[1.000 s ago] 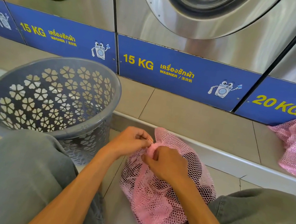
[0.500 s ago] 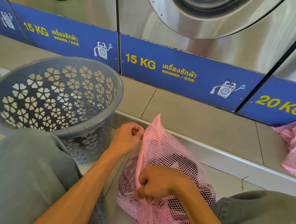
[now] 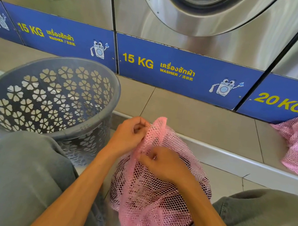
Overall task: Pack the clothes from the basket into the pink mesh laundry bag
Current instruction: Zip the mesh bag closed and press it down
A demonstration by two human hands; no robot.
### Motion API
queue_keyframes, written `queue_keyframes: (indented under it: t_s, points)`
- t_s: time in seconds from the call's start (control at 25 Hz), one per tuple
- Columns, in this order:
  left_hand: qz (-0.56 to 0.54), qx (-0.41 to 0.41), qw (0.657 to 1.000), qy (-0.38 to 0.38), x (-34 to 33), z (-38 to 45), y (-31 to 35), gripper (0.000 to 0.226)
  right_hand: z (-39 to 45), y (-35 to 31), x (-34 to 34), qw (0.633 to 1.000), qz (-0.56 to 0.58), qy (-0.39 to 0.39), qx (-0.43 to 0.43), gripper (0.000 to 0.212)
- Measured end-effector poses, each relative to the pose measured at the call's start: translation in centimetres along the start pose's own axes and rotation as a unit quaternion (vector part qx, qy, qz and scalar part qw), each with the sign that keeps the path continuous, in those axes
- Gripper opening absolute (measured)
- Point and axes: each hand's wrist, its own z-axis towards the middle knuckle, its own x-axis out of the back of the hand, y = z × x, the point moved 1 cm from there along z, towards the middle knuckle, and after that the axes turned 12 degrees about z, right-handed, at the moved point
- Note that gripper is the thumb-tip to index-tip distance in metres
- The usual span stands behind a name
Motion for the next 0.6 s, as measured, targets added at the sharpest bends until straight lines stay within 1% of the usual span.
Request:
queue_keyframes:
  t_s: [0.04,0.08,0.12,0.2,0.24,0.32,0.44,0.52,0.6]
  points:
    - [0.008,-0.007,1.000,-0.018,-0.2,-0.2,0.2,0.014,0.0,-0.1,0.4,0.998,0.020,0.049,0.012,0.047]
    - [0.015,-0.014,0.999,-0.037,-0.3,-0.4,0.5,0.014,0.1,-0.2,0.6,0.996,0.031,0.075,0.021,0.039]
    - [0.015,-0.018,0.998,-0.055,-0.5,-0.5,0.7,0.013,0.0,-0.4,0.6,0.995,0.031,0.086,0.027,0.035]
    - [0.004,-0.011,0.997,-0.072,-0.4,-0.6,0.9,0.012,0.4,0.1,0.2,0.995,0.023,0.091,0.018,0.038]
    - [0.007,-0.003,0.998,-0.064,-0.2,-0.6,0.8,0.012,0.5,0.3,0.4,0.996,0.016,0.083,0.007,0.039]
    - [0.028,0.024,0.999,-0.019,0.3,-0.2,0.1,0.009,0.6,0.8,1.4,0.999,0.016,0.046,-0.017,0.036]
    - [0.026,0.066,0.997,0.032,0.7,0.1,-0.5,0.007,0.3,0.9,3.4,0.995,0.075,-0.017,-0.056,0.029]
    - [0.023,0.076,0.996,0.039,0.6,-0.1,-0.4,0.009,0.0,1.1,4.2,0.993,0.099,-0.014,-0.069,0.028]
    - [0.021,0.080,0.996,0.042,0.5,-0.1,-0.2,0.008,-0.1,1.6,4.4,0.990,0.111,0.015,-0.083,0.032]
